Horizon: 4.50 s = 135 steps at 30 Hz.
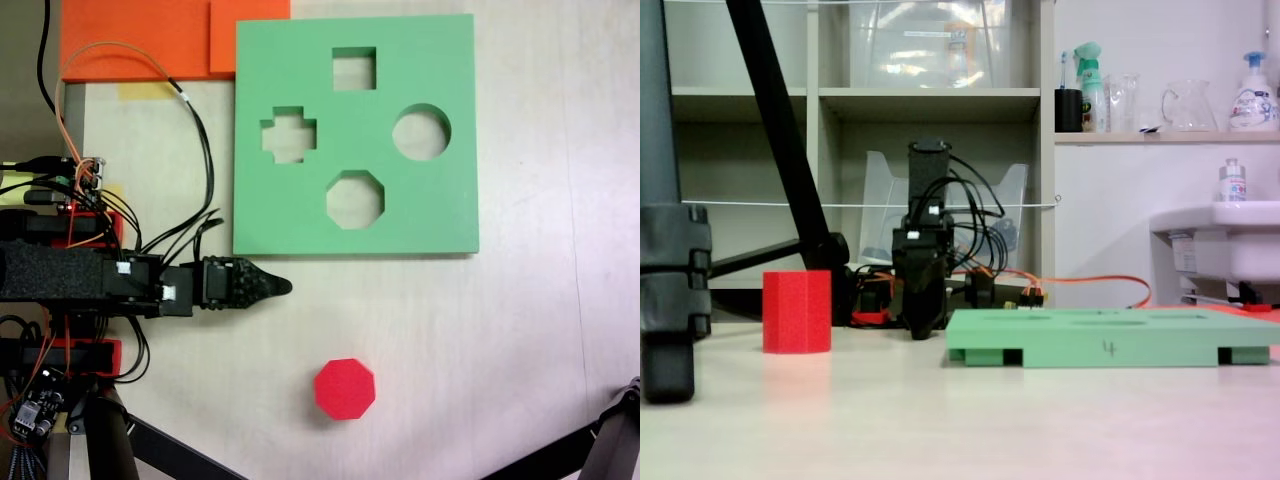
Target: Put the octagonal pillar block into the corresponding hole
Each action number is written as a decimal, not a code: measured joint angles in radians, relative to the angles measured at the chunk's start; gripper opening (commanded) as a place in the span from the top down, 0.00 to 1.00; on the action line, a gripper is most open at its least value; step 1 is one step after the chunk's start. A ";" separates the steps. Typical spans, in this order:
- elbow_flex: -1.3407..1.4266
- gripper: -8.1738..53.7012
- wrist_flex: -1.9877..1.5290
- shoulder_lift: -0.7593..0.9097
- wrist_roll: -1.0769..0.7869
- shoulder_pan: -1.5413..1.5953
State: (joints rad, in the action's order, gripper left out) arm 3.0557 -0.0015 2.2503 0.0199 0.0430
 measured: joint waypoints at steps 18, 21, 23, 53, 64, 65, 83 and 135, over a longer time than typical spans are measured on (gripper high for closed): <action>0.006 0.32 0.037 0.000 0.328 0.003; -0.044 0.39 0.041 0.000 0.908 -0.046; -0.221 0.40 -0.169 0.000 1.112 -0.054; -1.700 0.04 -1.434 -0.759 1.289 -0.333; -1.721 0.04 -1.434 -0.904 1.221 -0.382; -1.721 0.04 -1.434 -0.913 1.215 -0.385; -1.764 0.04 -1.434 -1.008 1.117 -0.426; -1.944 0.52 -1.557 -0.904 1.750 0.399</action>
State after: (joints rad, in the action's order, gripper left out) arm 1.1121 -1.5585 1.3468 1.7702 0.4418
